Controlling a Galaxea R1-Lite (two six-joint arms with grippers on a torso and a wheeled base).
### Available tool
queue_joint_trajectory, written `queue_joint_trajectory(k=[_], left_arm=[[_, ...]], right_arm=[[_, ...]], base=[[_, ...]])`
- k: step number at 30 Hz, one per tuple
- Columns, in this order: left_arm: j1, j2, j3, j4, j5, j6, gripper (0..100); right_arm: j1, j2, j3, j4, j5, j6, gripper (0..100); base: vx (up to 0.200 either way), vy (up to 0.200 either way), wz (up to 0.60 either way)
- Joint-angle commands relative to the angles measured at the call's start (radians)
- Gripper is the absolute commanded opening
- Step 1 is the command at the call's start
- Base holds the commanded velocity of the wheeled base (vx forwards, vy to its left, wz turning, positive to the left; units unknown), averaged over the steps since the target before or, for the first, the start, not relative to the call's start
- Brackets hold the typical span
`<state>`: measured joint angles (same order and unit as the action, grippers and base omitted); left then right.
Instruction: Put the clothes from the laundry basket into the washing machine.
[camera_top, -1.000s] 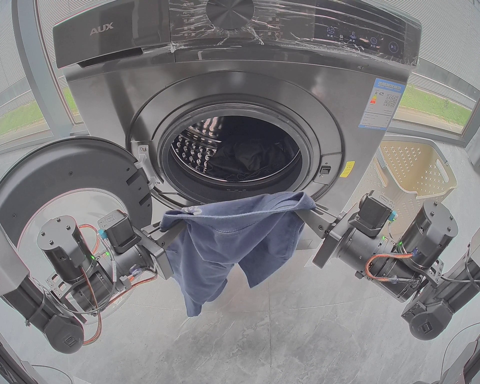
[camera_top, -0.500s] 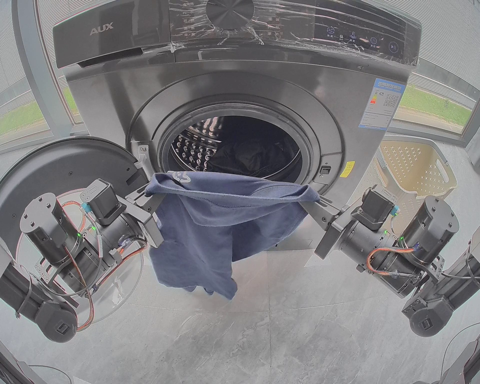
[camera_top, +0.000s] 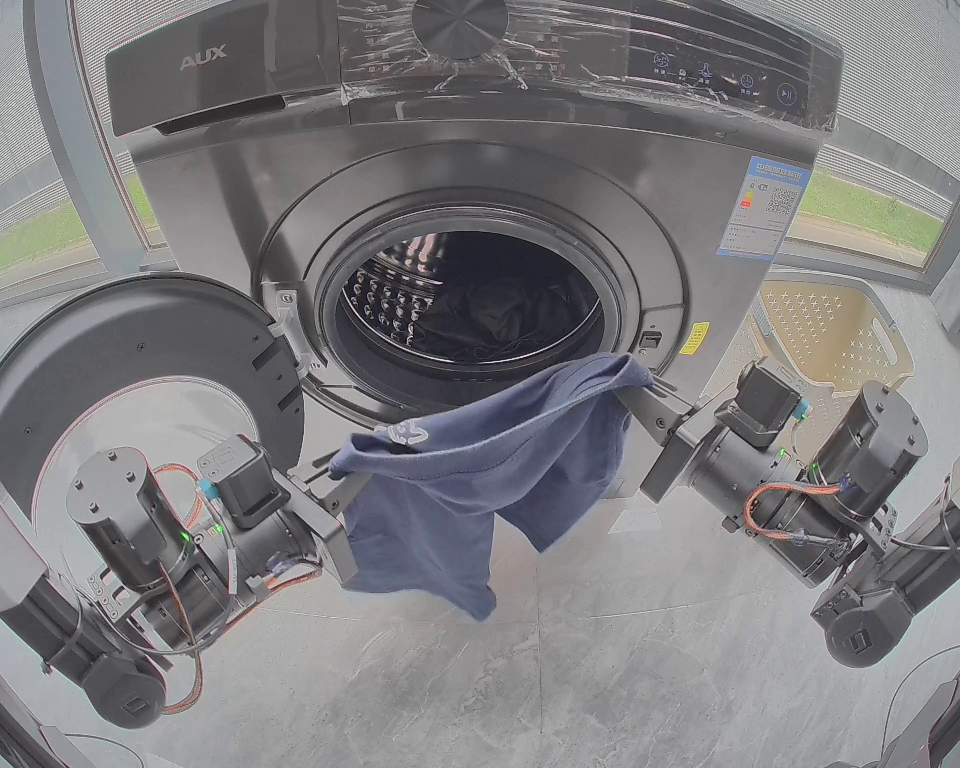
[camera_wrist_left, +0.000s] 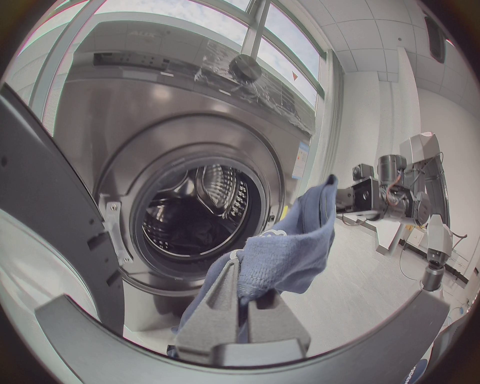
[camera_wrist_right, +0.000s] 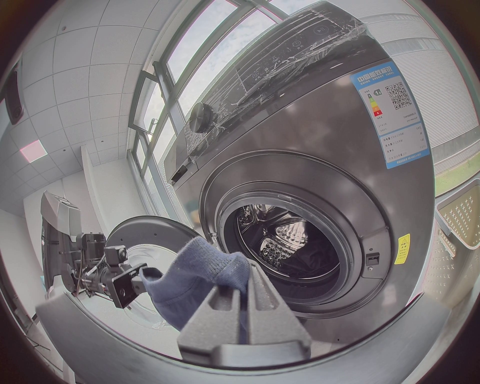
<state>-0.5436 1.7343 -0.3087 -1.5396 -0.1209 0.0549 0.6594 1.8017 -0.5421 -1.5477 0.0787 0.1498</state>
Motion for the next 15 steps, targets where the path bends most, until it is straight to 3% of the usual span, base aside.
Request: queue_joint_trajectory(k=[1, 3, 4, 11, 15], left_arm=[[-0.018, 0.071, 0.025, -0.004, -0.003, -0.004, 0], [-0.024, 0.120, 0.037, -0.004, -0.005, -0.006, 0], [-0.024, 0.120, 0.037, -0.004, -0.005, -0.006, 100], [-0.016, 0.248, -0.046, -0.004, -0.026, -0.004, 100], [-0.019, 0.341, -0.101, -0.004, -0.074, -0.010, 100]], right_arm=[[0.011, -0.010, -0.001, 0.000, 0.001, -0.001, 0], [0.014, -0.010, -0.010, 0.000, 0.001, -0.001, 0], [0.014, -0.008, -0.010, 0.000, 0.001, -0.001, 0], [0.016, -0.010, -0.012, 0.000, 0.001, -0.001, 0], [0.022, -0.012, -0.012, 0.000, 0.001, -0.003, 0]], base=[[0.000, 0.000, 0.00], [0.000, 0.000, 0.00], [0.000, 0.000, 0.00], [0.000, 0.000, 0.00], [0.000, 0.000, 0.00]])
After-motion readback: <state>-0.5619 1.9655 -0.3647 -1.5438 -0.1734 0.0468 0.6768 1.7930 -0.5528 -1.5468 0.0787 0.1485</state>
